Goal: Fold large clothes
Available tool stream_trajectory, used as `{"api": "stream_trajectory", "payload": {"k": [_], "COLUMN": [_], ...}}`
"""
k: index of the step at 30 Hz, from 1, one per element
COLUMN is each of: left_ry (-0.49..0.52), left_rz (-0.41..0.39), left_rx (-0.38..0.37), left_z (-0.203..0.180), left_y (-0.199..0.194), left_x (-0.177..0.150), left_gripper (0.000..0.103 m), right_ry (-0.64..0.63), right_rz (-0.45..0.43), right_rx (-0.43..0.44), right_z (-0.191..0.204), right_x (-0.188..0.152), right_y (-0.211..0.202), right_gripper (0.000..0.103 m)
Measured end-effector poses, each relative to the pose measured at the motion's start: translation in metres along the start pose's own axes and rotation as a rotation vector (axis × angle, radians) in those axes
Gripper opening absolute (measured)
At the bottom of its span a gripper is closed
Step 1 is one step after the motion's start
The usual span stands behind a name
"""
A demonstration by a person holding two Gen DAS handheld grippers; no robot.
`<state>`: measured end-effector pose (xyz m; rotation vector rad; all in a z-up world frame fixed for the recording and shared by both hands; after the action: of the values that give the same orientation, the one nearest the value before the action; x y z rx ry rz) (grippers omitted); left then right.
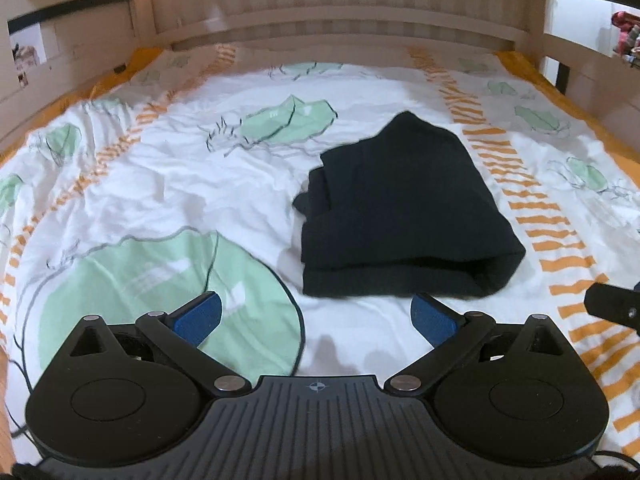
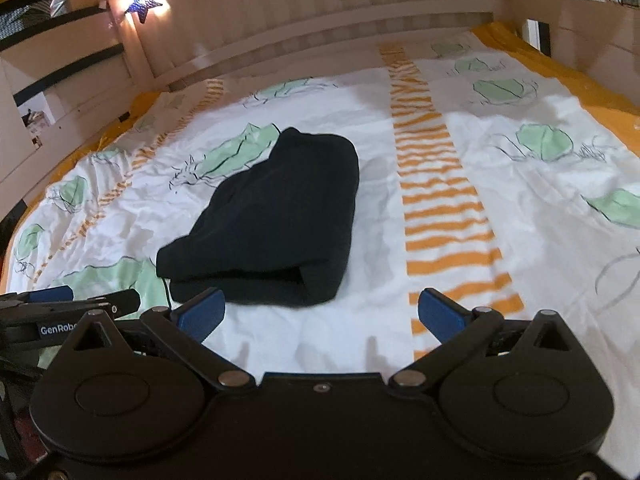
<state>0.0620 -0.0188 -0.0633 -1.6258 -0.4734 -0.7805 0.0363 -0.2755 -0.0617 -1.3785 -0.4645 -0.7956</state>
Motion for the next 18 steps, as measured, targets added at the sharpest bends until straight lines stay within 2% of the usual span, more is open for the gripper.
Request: {"api": "stream_trajectory", "payload": {"k": [5, 18], "left_ry": [-0.021, -0.038], "left_rz": [0.039, 0.071], "left_rx": [-0.014, -0.016], "left_z": [0.000, -0.001], "left_y": [0.003, 0.005], "left_x": [-0.008, -0.016], "left_gripper": [0.102, 0.102], "right_ry": [-0.020, -0.035], "right_rz": [0.038, 0.095], "right_rx": [-0.018, -0.022], "right_z": [0.002, 0.008], "right_x": [-0.010, -0.019], "right_y": [-0.002, 0.004], "right_gripper": [0.102, 0.102]}}
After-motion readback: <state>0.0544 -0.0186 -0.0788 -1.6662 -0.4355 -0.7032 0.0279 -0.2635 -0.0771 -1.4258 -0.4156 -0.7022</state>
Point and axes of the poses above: each gripper's, at about its wrist camera, not at the fingertips, and y roughly the way its jaws point, z to its left, x to its top, the point moved 6 cm from there along y, roughly the way its jaws point, and after that the axes turned 11 degrees about -x, right-handed, at the moved point
